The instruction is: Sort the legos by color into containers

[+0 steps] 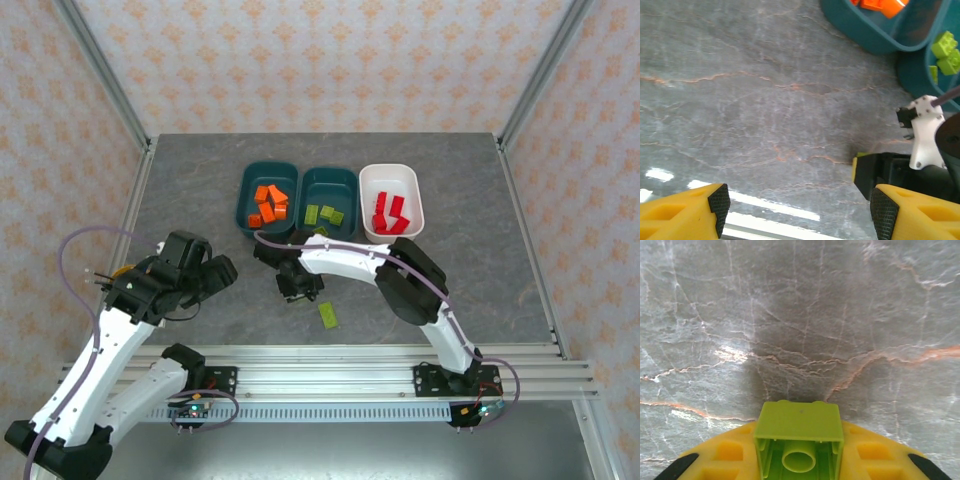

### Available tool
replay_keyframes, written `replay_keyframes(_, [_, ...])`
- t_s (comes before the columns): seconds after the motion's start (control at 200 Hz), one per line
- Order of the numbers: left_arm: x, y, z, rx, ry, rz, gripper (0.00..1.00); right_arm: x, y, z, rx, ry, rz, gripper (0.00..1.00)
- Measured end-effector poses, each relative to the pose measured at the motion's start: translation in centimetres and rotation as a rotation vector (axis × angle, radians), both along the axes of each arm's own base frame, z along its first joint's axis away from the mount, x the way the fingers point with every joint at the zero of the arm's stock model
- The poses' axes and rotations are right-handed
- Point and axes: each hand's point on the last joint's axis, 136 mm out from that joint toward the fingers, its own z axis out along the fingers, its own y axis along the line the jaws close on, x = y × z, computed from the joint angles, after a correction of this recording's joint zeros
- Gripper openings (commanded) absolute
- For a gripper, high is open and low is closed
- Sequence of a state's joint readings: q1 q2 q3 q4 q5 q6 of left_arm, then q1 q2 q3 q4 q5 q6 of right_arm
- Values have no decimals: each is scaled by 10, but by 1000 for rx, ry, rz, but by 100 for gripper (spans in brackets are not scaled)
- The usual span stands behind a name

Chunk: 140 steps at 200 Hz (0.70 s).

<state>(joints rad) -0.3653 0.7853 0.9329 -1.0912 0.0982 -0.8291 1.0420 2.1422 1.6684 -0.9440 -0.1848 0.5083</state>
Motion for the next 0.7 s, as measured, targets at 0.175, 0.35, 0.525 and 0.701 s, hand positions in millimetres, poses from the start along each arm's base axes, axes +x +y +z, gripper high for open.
replay_keyframes(0.175, [19,-28,1,-42,-22,-89,77,43,-15,41,62,-62,-70,27])
replay_keyframes(0.35, [45,-54,-1,-57,-28,-143,78,134,-41,98,170,-203,-203,27])
replay_keyframes(0.525, [73,-73,27,-91,-114,-156,78,213,-65,115,217,-295,-312,27])
replay_keyframes(0.701, [92,-83,44,-108,-162,-157,78,278,-67,77,223,-313,-367,27])
